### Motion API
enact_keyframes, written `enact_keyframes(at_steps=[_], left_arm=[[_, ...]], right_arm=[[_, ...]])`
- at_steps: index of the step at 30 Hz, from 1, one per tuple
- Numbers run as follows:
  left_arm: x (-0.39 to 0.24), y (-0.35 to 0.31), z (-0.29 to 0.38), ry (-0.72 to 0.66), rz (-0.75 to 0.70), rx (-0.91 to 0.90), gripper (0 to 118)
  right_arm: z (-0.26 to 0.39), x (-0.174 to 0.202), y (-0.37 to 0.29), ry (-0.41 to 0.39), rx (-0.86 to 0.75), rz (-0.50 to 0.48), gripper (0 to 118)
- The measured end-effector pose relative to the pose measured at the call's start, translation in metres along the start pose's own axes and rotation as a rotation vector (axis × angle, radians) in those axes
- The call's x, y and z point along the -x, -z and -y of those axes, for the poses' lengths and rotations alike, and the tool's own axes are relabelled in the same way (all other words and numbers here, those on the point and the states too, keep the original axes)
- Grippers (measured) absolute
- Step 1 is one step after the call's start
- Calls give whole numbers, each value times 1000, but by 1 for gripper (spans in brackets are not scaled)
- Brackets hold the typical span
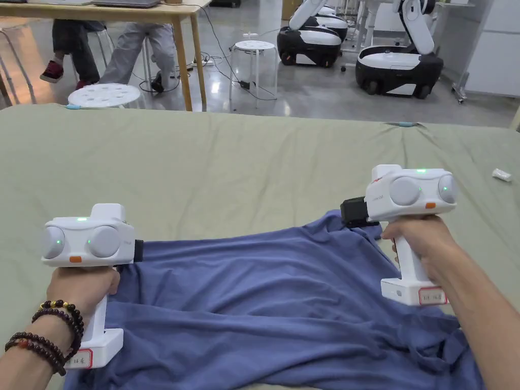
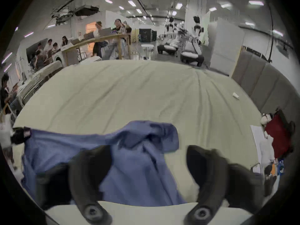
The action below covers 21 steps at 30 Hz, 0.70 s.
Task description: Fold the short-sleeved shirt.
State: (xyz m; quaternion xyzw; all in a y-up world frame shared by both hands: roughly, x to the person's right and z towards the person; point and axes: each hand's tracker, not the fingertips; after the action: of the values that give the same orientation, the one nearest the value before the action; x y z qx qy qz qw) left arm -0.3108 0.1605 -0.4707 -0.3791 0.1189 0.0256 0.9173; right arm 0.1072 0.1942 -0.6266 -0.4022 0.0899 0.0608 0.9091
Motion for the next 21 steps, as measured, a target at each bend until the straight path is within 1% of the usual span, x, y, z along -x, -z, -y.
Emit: enact_keyframes(at_steps=[1,3,5,7,8,10,11,12,13,14,15,16,17,19,21], left_arm=[[0,-1,1,-3,3,-4,2],[0,3,1,0,6,-8,2],[0,6,3,16,2,-11,2],[-1,12,4,28,-4,-6,2],[0,14,4,34,-6,-4,2],[0,17,5,40,-9,1,2],[-2,18,6,47,-11,3,2],[-2,18,6,55,-14,4,2],[-3,19,6,63,-19,4,2],[-4,19,7,67,-23,3,2],[-5,19,7,65,-25,3,2],[-6,17,8,61,-28,3,2],[-8,14,9,59,-31,-1,2],[-12,4,13,59,-41,-14,2],[-13,-8,17,62,-41,-24,2]], right_arm=[[-8,-5,11,-6,23,24,99],[-19,-4,34,-49,74,42,88],[-19,1,49,-78,145,18,87],[-15,2,70,-73,232,-9,86],[-12,2,83,-61,262,5,85],[-3,4,98,-73,267,32,76],[2,5,98,-69,260,13,70],[2,6,94,-72,243,13,52],[-2,9,96,-91,236,0,6],[-3,12,89,-116,222,-43,8],[-3,15,85,-134,219,-33,8],[0,24,72,-162,212,38,8],[3,30,61,-190,208,51,8],[11,35,43,-185,169,68,8],[26,42,3,-172,122,74,8]])
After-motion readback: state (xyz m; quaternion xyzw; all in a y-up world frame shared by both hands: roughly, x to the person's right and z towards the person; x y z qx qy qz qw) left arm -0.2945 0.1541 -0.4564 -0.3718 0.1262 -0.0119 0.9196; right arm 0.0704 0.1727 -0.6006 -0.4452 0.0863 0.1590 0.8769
